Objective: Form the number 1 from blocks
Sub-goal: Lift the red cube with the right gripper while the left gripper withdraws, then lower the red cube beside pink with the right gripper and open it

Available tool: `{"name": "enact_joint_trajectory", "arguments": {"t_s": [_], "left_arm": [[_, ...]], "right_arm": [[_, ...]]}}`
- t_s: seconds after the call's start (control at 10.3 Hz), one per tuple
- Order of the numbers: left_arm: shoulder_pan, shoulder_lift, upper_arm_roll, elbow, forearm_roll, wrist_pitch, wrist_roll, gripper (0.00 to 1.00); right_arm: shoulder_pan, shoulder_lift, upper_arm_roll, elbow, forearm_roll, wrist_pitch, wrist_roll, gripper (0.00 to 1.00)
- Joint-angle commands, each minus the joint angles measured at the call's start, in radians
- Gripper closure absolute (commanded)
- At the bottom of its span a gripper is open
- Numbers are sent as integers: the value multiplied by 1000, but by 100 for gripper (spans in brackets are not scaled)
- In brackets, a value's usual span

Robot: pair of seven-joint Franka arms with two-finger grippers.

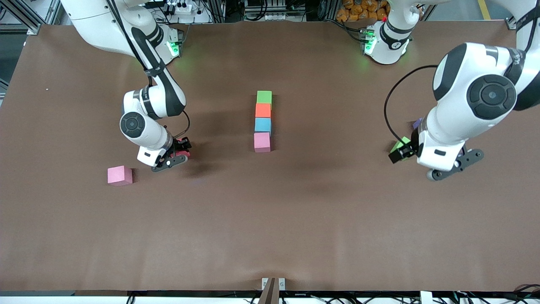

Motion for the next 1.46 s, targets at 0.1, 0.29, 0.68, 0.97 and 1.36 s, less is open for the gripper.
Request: {"name": "enact_joint_trajectory", "arguments": {"t_s": [0.1, 0.29, 0.68, 0.97, 1.36], "left_arm": [[13, -205, -8, -211, -86, 13, 82, 0], [18, -204, 4, -149, -137, 11, 83, 0], [75, -259, 4, -97, -174, 8, 358, 0], [66, -250, 42, -25, -159, -10, 461, 0], [41, -236, 92, 86, -127, -171, 610, 0]], "right_arm": [[95, -72, -27, 33, 45, -3, 131, 34], [166, -72, -30, 99, 43, -6, 312, 34], [251, -22, -30, 231, 42, -10, 515, 34], [309, 72, -58, 355, 34, -18, 606, 34], [456, 213, -158, 596, 33, -205, 748, 34]]}}
